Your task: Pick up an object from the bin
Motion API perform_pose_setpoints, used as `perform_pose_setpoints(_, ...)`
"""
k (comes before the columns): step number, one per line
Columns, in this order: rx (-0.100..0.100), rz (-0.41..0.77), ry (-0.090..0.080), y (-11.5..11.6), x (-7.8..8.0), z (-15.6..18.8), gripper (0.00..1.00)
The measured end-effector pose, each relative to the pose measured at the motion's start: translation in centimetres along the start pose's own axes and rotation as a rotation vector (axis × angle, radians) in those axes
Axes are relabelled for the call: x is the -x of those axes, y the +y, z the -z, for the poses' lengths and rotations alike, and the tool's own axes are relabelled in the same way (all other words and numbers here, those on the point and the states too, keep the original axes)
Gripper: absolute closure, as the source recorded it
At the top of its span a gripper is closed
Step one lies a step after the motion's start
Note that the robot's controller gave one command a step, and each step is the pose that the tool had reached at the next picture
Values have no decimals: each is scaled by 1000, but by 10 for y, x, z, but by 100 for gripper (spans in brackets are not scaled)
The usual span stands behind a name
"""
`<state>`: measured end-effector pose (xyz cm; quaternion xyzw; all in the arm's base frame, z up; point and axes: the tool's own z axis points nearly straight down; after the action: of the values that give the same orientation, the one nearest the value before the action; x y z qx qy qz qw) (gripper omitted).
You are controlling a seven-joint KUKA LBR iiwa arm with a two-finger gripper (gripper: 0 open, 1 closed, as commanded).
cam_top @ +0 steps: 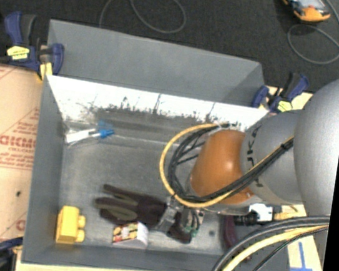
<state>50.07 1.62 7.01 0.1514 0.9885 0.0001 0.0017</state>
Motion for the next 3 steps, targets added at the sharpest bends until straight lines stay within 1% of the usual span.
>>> perform_pose_setpoints(1,-1,0,2,0,-1,3,100)
perform_pose_setpoints(2,-3,1,11,-1,-3,24,100)
perform_pose_setpoints(3,-1,3,4,-1,-1,48,100)
